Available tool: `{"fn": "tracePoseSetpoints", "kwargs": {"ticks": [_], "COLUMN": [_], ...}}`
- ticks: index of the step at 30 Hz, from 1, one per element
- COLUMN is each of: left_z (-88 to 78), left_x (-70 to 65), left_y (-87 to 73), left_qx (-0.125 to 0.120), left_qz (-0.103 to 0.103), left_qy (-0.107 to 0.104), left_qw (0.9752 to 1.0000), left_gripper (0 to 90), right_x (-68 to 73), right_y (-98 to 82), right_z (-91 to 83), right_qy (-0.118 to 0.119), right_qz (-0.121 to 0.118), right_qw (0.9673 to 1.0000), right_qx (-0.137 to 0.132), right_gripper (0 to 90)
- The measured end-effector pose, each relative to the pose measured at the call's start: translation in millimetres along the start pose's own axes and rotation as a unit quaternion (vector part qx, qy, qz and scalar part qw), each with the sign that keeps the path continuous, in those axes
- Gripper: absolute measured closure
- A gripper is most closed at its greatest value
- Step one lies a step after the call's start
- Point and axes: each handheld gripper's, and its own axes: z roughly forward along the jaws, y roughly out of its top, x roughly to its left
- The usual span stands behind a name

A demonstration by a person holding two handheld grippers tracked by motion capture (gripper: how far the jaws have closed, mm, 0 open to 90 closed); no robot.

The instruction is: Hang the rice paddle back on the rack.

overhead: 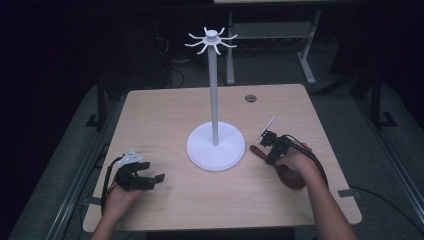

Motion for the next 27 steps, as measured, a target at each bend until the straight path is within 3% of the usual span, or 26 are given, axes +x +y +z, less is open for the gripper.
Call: {"fn": "tracePoseSetpoints", "kwargs": {"ticks": [7,16,22,27], "left_z": [0.6,0.1,0.0,0.0], "left_x": [-0.6,-0.2,-0.1,-0.4], "left_y": [0.0,-0.1,-0.1,0.1], "left_qx": [-0.002,-0.004,-0.004,-0.006], "left_qz": [-0.003,-0.002,-0.002,-0.001], "left_qy": [0.000,0.001,0.000,-0.001], "left_qw": [1.0000,1.0000,1.0000,1.0000], "left_gripper": [15.3,15.4,15.3,15.4], "right_x": [0.1,-3.4,-8.2,-12.6], "right_y": [0.5,-4.6,-9.9,-16.8], "right_z": [-0.4,-0.9,-8.7,-17.0], "right_qy": [0.005,0.012,0.023,0.036], "right_qz": [0.009,0.023,0.029,0.035], "right_qw": [0.9999,0.9996,0.9975,0.9924], "right_qx": [0.005,-0.013,-0.060,-0.112], "right_gripper": [76.8,77.1,77.1,77.2]}}
